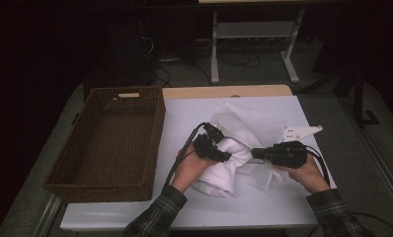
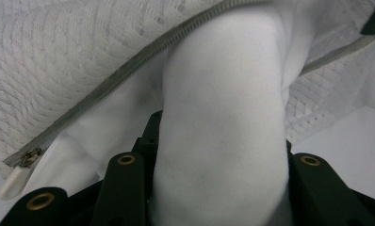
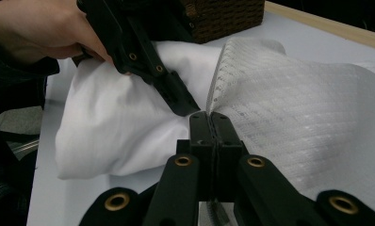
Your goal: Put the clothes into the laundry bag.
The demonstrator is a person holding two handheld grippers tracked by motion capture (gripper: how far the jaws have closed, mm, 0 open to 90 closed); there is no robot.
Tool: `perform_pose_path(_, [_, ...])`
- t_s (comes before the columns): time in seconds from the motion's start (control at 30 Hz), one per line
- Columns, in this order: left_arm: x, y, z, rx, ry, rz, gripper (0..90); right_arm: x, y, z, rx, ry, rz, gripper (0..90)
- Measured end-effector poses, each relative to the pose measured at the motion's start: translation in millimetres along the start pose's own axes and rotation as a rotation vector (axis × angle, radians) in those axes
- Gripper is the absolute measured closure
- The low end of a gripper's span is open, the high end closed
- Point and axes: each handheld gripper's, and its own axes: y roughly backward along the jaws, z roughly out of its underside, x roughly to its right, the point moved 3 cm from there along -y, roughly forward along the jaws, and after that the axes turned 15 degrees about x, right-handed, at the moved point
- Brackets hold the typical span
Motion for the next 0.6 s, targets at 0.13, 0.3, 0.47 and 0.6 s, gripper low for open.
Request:
perform_pose_path(0.13, [-1.2,-11.3,-1.6,-0.004,0.013,-0.018,56.0,-1.0,-0.2,-1.6,0.007,0.002,-0.002,88.8])
perform_pose_path(0.3, [-4.5,-18.8,-6.7,0.007,0.015,-0.036,55.8,-1.9,0.4,-3.7,0.015,0.007,-0.003,88.8])
perform_pose_path(0.47, [-8.5,-26.6,-13.3,0.005,0.020,-0.047,55.4,0.0,1.8,-4.5,0.026,0.004,0.008,88.8])
perform_pose_path(0.6, [-9.1,-31.5,-15.7,0.009,0.022,-0.052,55.0,0.6,1.9,-5.1,0.033,0.000,0.011,88.7])
